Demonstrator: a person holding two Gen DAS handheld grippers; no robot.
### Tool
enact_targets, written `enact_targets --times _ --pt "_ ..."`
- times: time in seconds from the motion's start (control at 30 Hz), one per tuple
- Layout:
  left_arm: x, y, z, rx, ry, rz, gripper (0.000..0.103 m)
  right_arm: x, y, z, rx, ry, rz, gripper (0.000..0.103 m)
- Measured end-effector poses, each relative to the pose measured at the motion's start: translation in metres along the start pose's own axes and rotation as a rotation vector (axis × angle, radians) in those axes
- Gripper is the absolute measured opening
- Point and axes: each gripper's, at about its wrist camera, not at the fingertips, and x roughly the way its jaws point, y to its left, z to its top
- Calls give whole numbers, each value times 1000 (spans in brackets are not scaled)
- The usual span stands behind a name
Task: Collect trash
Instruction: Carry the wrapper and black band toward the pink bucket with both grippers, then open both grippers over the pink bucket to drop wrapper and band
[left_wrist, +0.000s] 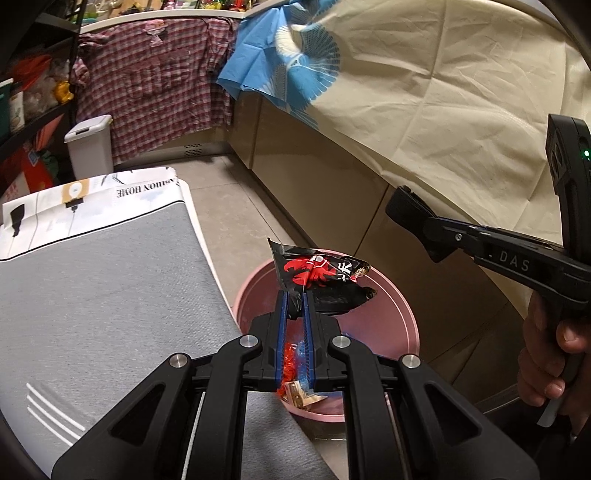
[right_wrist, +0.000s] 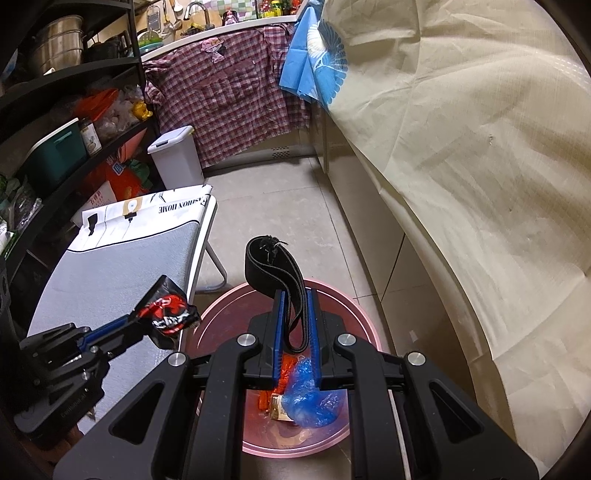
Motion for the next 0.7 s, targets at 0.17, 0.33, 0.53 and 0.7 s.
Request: enact_targets --times 0.17,0.33,0.53,0.7 --pt "4 -6 1 5 4 -6 8 2 0 0 -5 4 0 12" --pt "11 -8 0 3 35 -38 9 11 3 -5 -22 53 0 22" --pt "11 -1 -3 -35 44 -56 28 9 3 -6 -12 44 -9 41" --pt "2 4 -3 -38 28 -51 28 9 6 -8 -24 40 -12 41"
